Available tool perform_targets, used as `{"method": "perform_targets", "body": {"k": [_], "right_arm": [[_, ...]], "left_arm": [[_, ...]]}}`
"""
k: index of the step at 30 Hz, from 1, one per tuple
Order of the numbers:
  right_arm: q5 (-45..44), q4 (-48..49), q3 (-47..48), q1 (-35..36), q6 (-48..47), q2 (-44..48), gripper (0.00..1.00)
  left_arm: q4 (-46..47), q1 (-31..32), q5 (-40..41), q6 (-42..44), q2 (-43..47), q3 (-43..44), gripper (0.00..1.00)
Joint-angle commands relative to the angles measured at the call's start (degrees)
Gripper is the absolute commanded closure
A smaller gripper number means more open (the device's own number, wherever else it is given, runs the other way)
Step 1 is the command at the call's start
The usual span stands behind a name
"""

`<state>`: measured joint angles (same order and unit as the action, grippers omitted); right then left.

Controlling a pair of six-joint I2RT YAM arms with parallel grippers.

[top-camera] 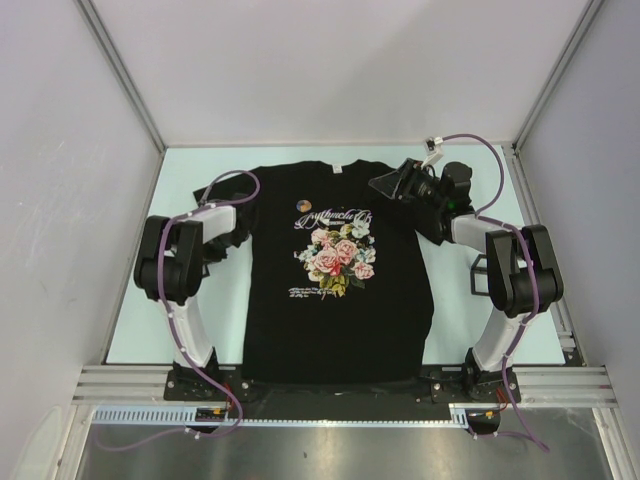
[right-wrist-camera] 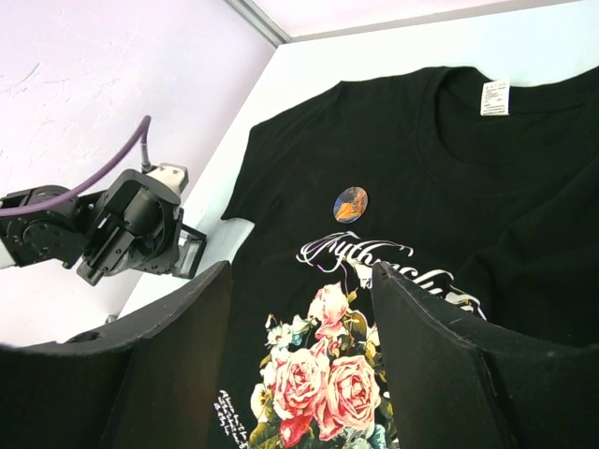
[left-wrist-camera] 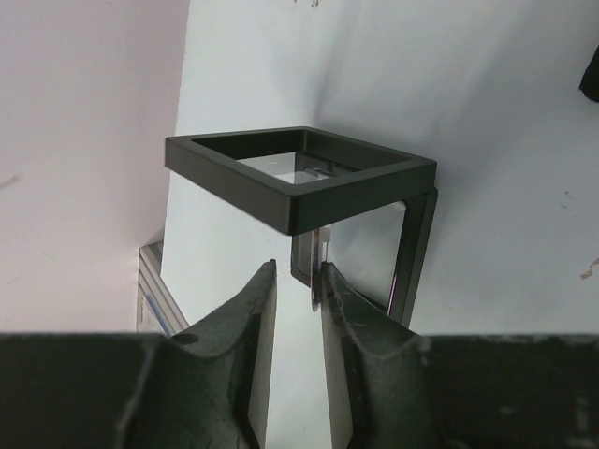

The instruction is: Remove the brooch from the garment

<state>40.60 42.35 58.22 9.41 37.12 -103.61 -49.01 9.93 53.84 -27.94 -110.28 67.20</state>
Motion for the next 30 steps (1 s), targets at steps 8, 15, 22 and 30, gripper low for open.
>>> {"method": "perform_targets", "body": {"k": [8,15,22,30], "right_arm": [[-0.3,2.5,2.2,0.9,-0.9,-0.5,0.34],[-7.4,-8.0,4.7,2.4,-5.4,-1.1,0.34],[-16.0,-17.2,9.4,7.3,-7.2,-4.2,0.39],[-15.8,-19.6,13.4,9.2,-5.6,-9.5,0.53]], "left_arm": [[-3.9,1.9,-4.8,0.5,14.8,1.9,0.47],[7.7,9.8,-27.8,1.8,24.8,9.4,0.38],[37.7,12.9,-50.1,-0.2,16.5,12.0,0.36],[45.3,16.4,-49.8,4.2,-0.8,17.1,0.37]]}}
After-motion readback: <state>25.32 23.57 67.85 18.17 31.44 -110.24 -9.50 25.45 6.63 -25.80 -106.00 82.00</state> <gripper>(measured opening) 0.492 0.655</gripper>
